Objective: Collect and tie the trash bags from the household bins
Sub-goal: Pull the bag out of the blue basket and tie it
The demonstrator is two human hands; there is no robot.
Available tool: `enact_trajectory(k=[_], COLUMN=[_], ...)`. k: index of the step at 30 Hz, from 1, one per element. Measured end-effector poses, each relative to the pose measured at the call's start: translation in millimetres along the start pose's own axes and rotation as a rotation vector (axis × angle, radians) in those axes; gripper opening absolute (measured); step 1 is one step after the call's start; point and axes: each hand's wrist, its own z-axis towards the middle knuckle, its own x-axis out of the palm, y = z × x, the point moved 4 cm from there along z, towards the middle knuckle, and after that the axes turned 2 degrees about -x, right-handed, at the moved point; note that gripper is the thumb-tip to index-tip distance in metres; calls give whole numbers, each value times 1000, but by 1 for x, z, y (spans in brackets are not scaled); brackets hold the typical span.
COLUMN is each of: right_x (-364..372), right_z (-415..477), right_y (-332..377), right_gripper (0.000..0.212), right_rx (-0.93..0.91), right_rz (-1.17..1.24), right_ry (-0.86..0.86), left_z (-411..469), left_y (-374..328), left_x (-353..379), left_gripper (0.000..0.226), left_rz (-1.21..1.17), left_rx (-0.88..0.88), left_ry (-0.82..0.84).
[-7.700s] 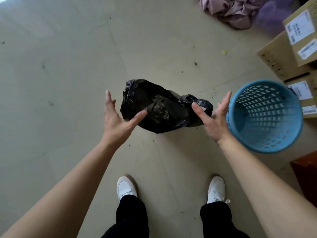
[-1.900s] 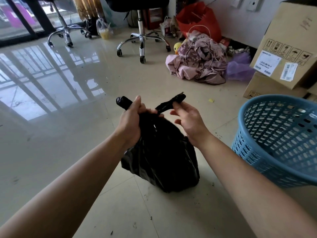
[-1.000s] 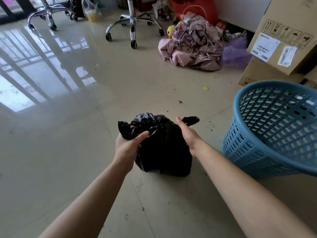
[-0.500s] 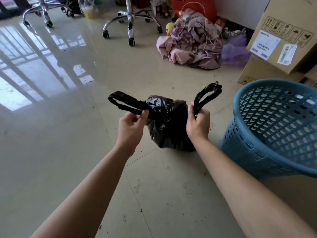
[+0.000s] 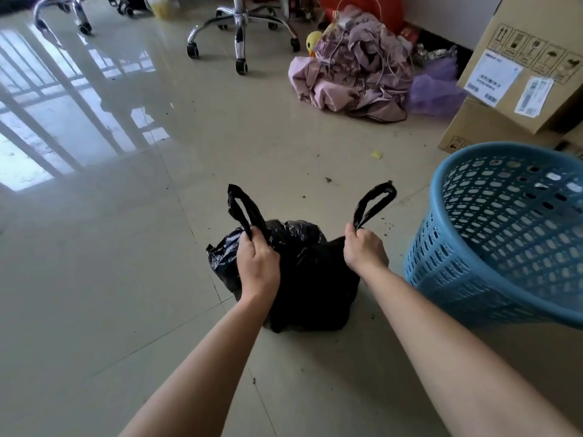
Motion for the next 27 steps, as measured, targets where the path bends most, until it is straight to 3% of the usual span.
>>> enact_trajectory(k=[2,5,6,9,11,13,16,18,20,22,27], right_x=[2,1,0,-3,0,5,11,13,22,30,23], right_z=[-4,-11,-12,-11,-11,-8,-6,-9,-14,-20,-19], right_y=[-6,1,6,20,25,23,18,21,25,29,30], right_gripper=[56,56,54,49,47,49,49,48,45,43,40], right_rx=[-22,-193,-236,-260,-230,-141,25,-25,-168,-268,-359], right_rz=[-58,-120,-101,-16,80,237,506,492,326,191,22], right_ry=[-22,-102,-112,-138,-115,-66,16,58,124,189,240], left_z=[1,-3,-5,-9,-2,3,22,30,25,22,42], left_y=[1,-11,-15,-33,-41,-47,-27,1,24,35,12], left_x=[-2,2,3,7,12,16,19,13,1,-5,-13], left_gripper=[31,27,28,20,16,16,19,20,19,16,19], left_rz=[47,328,439,738,727,564,231,159,229,142,-522], left_rx=[1,103,188,663,778,645,93,-187,-337,-438,-626], left_ry=[28,107,123,78,64,103,237,274,296,294,223])
